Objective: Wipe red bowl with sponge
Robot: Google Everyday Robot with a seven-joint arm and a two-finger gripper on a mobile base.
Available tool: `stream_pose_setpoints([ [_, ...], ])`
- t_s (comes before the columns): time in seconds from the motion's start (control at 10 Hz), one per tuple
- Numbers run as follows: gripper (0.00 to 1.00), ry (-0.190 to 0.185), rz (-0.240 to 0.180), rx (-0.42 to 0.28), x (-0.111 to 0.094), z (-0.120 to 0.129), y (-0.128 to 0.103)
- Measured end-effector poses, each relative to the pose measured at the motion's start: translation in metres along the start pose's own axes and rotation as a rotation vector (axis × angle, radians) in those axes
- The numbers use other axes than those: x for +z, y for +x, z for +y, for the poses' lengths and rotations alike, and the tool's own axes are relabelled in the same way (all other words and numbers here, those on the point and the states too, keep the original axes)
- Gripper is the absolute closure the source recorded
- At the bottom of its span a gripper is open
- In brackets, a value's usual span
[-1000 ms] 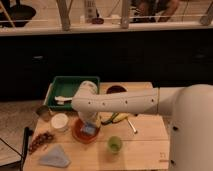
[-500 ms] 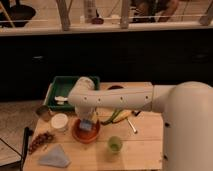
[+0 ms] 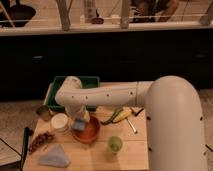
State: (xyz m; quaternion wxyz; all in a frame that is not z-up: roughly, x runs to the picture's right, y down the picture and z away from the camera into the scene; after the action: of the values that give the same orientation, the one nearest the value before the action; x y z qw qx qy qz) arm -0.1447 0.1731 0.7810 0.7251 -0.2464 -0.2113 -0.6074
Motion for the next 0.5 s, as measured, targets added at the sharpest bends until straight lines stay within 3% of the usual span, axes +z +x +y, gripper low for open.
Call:
stream_pose_setpoints([
  [0.5, 1.0, 0.015, -0.05, -0.029, 0.011, 0.026, -0.043],
])
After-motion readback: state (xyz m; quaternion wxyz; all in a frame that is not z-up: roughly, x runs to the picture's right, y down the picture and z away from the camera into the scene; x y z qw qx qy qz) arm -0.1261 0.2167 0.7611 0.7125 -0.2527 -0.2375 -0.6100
